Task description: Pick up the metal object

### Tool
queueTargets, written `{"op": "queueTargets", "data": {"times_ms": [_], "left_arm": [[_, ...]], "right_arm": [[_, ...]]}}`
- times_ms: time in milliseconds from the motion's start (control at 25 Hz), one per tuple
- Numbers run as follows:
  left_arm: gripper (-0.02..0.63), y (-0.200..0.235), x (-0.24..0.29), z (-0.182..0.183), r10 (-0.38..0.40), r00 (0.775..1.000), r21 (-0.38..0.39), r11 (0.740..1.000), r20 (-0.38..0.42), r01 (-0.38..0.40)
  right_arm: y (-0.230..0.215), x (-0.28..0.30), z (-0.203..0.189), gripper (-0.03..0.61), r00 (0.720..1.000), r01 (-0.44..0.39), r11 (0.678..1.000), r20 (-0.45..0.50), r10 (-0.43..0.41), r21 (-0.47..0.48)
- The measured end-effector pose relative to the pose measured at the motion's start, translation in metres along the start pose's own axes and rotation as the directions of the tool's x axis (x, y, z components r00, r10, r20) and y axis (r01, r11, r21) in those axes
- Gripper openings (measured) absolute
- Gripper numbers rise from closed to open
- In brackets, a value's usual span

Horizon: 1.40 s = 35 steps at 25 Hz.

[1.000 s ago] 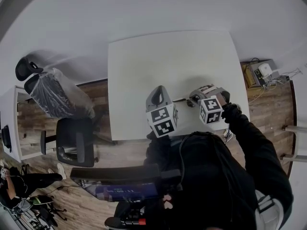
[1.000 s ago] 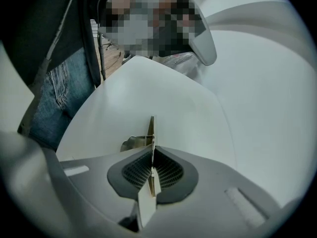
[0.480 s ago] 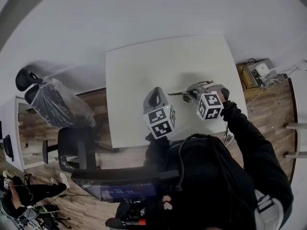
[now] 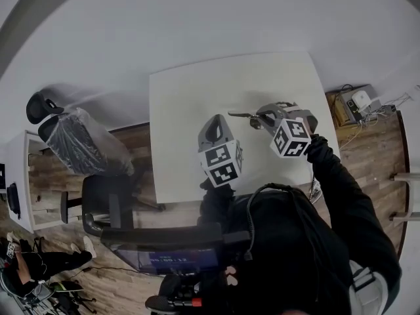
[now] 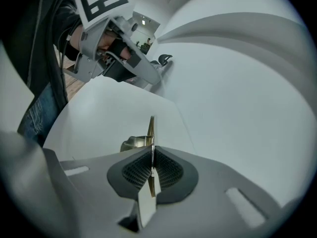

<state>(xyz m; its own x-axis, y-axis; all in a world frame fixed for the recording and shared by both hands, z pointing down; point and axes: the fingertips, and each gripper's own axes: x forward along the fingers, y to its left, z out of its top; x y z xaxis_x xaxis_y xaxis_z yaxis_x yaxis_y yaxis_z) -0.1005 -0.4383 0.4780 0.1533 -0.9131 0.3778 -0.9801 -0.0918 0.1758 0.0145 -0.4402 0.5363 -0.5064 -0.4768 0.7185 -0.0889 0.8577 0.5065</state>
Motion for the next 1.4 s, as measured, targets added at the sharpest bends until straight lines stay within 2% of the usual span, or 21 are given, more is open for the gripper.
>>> {"op": "queueTargets", "data": {"times_ms": [240, 440, 680, 920, 1080, 1400], "left_arm": [[0.0, -0.005, -0.002, 0.026, -0.011, 0.998, 0.037, 0.999, 0.061, 0.009], [0.0, -0.016, -0.002, 0.041, -0.04, 0.995, 0.069, 0.997, 0.096, 0.033], [0.0, -0.023, -0.009, 0.064, -0.058, 0.987, 0.09, 0.995, 0.151, 0.044], [0.0, -0.035, -0.014, 0.088, -0.079, 0.976, 0.113, 0.992, 0.201, 0.057], [0.0, -0.035, -0.02, 0.104, -0.087, 0.97, 0.114, 0.992, 0.226, 0.062], [0.0, -0.041, -0.034, 0.144, -0.1, 0.944, 0.113, 0.991, 0.314, 0.068]], "right_arm": [[-0.039, -0.02, 0.013, 0.005, 0.993, 0.106, 0.991, 0.042, -0.11, 0.087], [-0.067, -0.038, 0.023, 0.005, 0.975, 0.189, 0.962, 0.078, -0.208, 0.198], [-0.09, -0.066, 0.042, 0.005, 0.933, 0.273, 0.905, 0.139, -0.331, 0.327], [-0.103, -0.092, 0.053, 0.005, 0.89, 0.33, 0.861, 0.176, -0.42, 0.388], [-0.112, -0.114, 0.065, 0.005, 0.846, 0.356, 0.816, 0.214, -0.488, 0.454], [-0.138, -0.173, 0.073, 0.005, 0.714, 0.377, 0.696, 0.287, -0.639, 0.612]]}}
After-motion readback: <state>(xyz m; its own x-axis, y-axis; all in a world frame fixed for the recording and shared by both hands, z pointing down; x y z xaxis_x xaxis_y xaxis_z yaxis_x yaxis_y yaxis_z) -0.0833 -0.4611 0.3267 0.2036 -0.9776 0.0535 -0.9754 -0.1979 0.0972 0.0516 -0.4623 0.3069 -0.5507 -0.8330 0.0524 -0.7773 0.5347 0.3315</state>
